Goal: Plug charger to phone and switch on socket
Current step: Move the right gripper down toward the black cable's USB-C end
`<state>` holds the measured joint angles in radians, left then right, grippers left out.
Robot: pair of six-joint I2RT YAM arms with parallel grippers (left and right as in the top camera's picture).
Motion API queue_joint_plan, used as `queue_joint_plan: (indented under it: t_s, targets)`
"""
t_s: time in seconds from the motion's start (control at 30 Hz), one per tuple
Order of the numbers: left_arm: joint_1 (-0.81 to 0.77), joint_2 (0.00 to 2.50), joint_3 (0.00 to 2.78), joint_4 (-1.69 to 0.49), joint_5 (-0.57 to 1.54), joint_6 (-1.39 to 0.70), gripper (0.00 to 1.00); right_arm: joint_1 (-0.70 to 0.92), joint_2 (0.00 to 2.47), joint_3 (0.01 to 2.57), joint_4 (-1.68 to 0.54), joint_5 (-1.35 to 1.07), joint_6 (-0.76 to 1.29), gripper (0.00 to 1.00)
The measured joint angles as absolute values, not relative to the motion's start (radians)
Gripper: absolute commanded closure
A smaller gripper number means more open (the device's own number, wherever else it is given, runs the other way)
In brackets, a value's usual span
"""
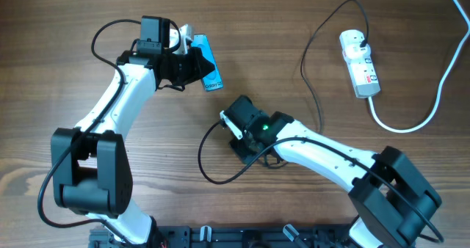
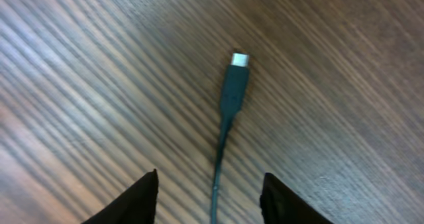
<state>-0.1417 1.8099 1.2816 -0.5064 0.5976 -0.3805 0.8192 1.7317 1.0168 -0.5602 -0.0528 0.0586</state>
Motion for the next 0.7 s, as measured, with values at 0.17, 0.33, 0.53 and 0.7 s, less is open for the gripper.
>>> queue_joint_plan:
  t_s: [0.17, 0.33, 0.53, 0.7]
  targets:
    - [-0.142, 1.810, 1.282, -0.506, 0.589, -0.381, 0.96, 0.819, 1.757, 1.017, -0.557, 0.008, 0.035, 0.82]
    - [-0.142, 1.810, 1.282, -0.506, 0.588, -0.381, 0.96, 0.819, 1.762, 1.017, -0.543, 0.032, 0.028, 0.85]
    - [-0.142, 1.810, 1.282, -0.506, 0.588, -0.381, 0.96, 0.819, 1.762, 0.999, -0.507, 0.033, 0.011, 0.66]
    - [-0.142, 1.810, 1.282, -0.505, 0.588, -0.381, 0.96, 0.819, 1.762, 0.973, -0.485, 0.022, -0.032, 0.65]
